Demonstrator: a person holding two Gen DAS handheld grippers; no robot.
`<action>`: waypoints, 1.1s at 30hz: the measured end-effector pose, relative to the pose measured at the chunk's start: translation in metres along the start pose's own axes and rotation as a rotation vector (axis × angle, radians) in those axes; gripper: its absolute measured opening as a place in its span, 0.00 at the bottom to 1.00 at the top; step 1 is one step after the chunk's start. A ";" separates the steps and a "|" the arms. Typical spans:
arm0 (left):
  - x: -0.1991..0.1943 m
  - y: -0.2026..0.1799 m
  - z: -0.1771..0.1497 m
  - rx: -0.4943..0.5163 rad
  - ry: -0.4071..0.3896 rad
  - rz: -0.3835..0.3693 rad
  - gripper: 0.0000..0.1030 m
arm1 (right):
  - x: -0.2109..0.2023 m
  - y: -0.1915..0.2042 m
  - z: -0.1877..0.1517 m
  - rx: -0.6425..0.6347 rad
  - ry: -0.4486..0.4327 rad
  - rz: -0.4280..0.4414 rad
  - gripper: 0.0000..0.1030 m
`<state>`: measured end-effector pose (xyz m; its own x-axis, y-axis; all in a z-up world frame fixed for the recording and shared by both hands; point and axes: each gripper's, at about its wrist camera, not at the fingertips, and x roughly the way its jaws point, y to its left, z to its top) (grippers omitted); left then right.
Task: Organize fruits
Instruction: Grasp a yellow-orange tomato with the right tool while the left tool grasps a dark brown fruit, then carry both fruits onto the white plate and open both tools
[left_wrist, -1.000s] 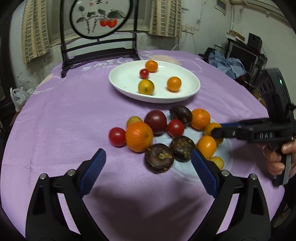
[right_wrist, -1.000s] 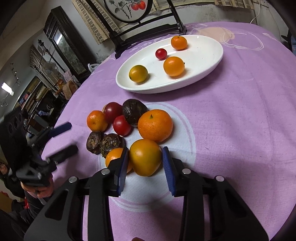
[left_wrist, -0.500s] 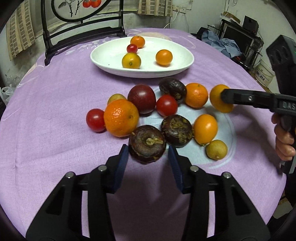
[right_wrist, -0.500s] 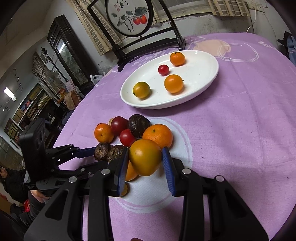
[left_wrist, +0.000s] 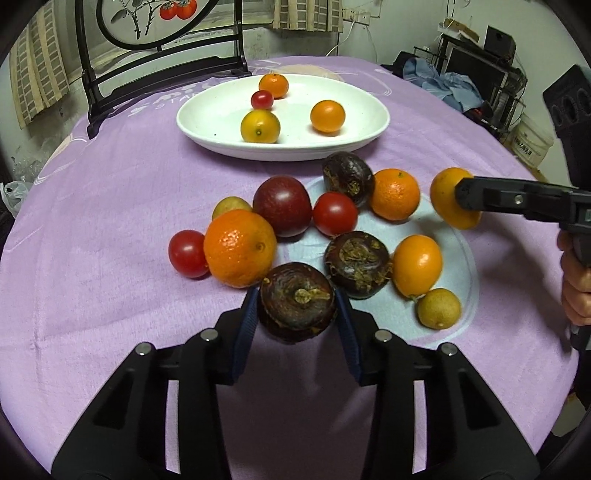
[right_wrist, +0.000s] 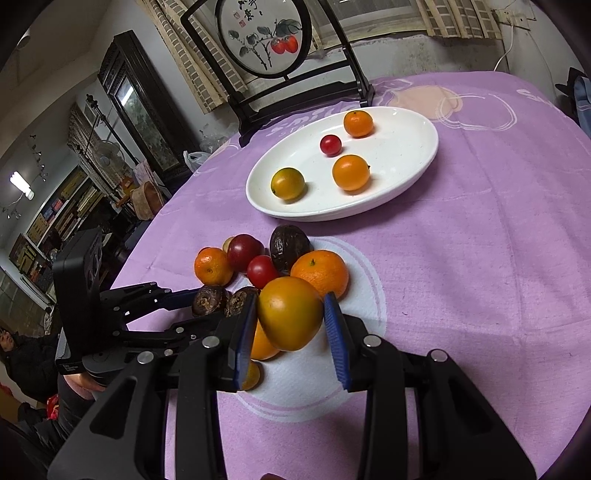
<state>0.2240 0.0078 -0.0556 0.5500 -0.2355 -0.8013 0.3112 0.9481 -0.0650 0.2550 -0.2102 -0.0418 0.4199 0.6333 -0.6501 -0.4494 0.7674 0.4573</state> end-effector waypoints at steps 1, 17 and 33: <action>-0.003 0.000 0.000 -0.005 -0.007 -0.018 0.41 | 0.000 0.000 0.000 -0.004 0.000 0.003 0.36; 0.007 0.037 0.132 -0.246 -0.200 -0.045 0.41 | 0.030 -0.027 0.081 0.048 -0.261 -0.124 0.36; 0.031 0.058 0.146 -0.306 -0.181 0.082 0.84 | 0.041 -0.036 0.094 0.036 -0.231 -0.216 0.66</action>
<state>0.3724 0.0241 0.0026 0.7002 -0.1643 -0.6948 0.0293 0.9790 -0.2019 0.3627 -0.2024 -0.0276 0.6724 0.4582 -0.5813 -0.3038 0.8870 0.3478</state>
